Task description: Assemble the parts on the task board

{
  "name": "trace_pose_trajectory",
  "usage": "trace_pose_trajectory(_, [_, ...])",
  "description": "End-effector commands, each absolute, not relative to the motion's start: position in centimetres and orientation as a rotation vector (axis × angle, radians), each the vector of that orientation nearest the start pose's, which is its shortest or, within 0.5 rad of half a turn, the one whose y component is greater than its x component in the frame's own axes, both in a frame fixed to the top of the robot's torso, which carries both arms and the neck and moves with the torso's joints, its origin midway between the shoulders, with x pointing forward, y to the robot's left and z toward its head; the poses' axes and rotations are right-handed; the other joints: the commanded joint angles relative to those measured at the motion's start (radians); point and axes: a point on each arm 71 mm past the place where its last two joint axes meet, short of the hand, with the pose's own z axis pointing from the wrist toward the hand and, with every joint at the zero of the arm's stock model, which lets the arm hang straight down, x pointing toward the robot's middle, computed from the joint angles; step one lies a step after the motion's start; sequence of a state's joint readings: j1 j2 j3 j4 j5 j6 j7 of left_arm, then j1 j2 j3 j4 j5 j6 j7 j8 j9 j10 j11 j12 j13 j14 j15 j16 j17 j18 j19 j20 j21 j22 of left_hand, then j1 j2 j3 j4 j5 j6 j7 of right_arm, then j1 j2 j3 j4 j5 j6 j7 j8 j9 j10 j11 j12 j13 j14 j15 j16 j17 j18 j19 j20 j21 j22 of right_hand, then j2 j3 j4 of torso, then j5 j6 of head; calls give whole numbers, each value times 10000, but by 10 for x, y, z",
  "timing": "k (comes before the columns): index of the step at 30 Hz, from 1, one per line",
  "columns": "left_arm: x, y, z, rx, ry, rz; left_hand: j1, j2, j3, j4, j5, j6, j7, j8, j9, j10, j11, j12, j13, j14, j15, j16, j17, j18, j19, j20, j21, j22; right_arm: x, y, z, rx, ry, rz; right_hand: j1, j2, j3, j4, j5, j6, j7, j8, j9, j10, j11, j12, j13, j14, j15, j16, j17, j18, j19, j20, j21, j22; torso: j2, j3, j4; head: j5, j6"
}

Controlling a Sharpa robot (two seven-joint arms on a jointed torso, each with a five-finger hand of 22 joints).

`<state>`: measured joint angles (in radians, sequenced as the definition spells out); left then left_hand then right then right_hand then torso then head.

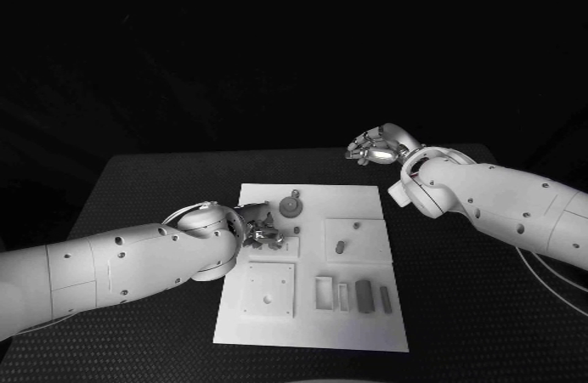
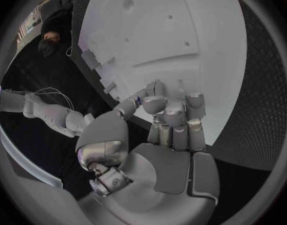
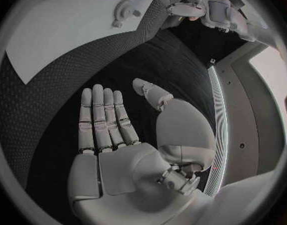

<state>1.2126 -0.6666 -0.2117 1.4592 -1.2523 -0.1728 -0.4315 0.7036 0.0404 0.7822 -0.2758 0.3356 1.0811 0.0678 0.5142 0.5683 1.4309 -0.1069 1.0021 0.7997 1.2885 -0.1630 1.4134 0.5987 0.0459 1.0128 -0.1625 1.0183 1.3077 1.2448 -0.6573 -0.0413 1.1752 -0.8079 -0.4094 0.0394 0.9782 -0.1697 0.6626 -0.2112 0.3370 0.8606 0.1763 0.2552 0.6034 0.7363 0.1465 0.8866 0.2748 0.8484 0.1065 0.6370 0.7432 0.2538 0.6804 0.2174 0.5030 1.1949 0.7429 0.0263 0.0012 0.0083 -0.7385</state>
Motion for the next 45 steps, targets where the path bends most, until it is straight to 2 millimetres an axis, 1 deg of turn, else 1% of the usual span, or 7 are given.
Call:
trace_pose_trajectory(1, [459,147,-278,647,22381,-4240,150,22,481,-125,-13,1430,-857,67,-10,-184,-180,48,-17,-91,-190,43,-14,71,-82,-1041,51,194,557,-217,-180,4778,15998,8597,-27,7,-18,-48,51,-65,-10,-13,-10,-90,4,63,-11,-67,17,-37,-15,77,31,38,-52,11,-4,-1,14,-13,-13])
trace_pose_trajectory(4, [459,147,-277,777,22432,-4156,155,29,487,-124,-15,1425,-856,70,-12,-186,-179,48,-20,-94,-189,42,-15,70,-86,-1039,51,194,557,-217,-180,4778,16003,8598,-27,8,-18,-49,58,-65,-10,-13,-10,-91,5,64,-12,-68,17,-37,-15,77,31,38,-54,13,-3,-3,15,-19,-8])
trace_pose_trajectory(7, [460,148,-277,755,22433,-4092,184,24,512,-133,59,1417,-857,91,-14,-188,-179,56,-29,-103,-184,49,-17,66,-103,-1034,55,196,557,-218,-180,4786,15994,8583,-28,8,-19,-49,62,-65,-10,-13,-10,-91,5,64,-13,-68,17,-37,-15,78,32,38,-55,15,-1,-5,14,-18,-8])
trace_pose_trajectory(19, [465,152,-275,400,22299,-4020,204,46,519,-132,45,1418,-860,120,-14,-185,-183,69,-39,-99,-175,65,-17,63,-105,-1029,66,197,557,-216,-180,4774,16002,8603,-28,6,-21,-53,77,-66,-9,-13,-11,-92,5,66,-17,-69,17,-37,-16,78,33,39,-61,21,-5,-7,17,-22,-2])
trace_pose_trajectory(24, [468,154,-273,228,22571,-4006,254,17,536,-136,106,1424,-873,160,-13,-178,-197,94,-45,-86,-167,90,-16,66,-97,-1029,88,199,557,-216,-180,4772,16000,8608,-29,6,-23,-54,83,-67,-9,-13,-11,-93,5,68,-19,-69,18,-37,-15,78,33,39,-64,25,-3,1,5,-16,-11])
trace_pose_trajectory(35, [467,155,-275,119,23287,-3988,280,-2,541,-135,122,1413,-875,173,-16,-179,-200,104,-49,-90,-163,95,-18,66,-101,-1026,96,200,557,-216,-181,4772,15998,8609,-29,8,-24,-58,92,-68,-9,-12,-12,-94,6,70,-24,-69,18,-36,-16,78,34,40,-71,32,-6,-1,12,-19,-26])
trace_pose_trajectory(45, [471,157,-274,20,23198,-3927,296,3,542,-129,126,1402,-874,182,-19,-183,-200,109,-54,-97,-160,94,-22,64,-106,-1023,99,199,557,-215,-181,4763,16006,8622,-27,10,-25,-62,97,-70,-8,-12,-12,-95,6,73,-28,-70,18,-37,-16,79,36,40,-77,39,1,-2,5,-20,-33])
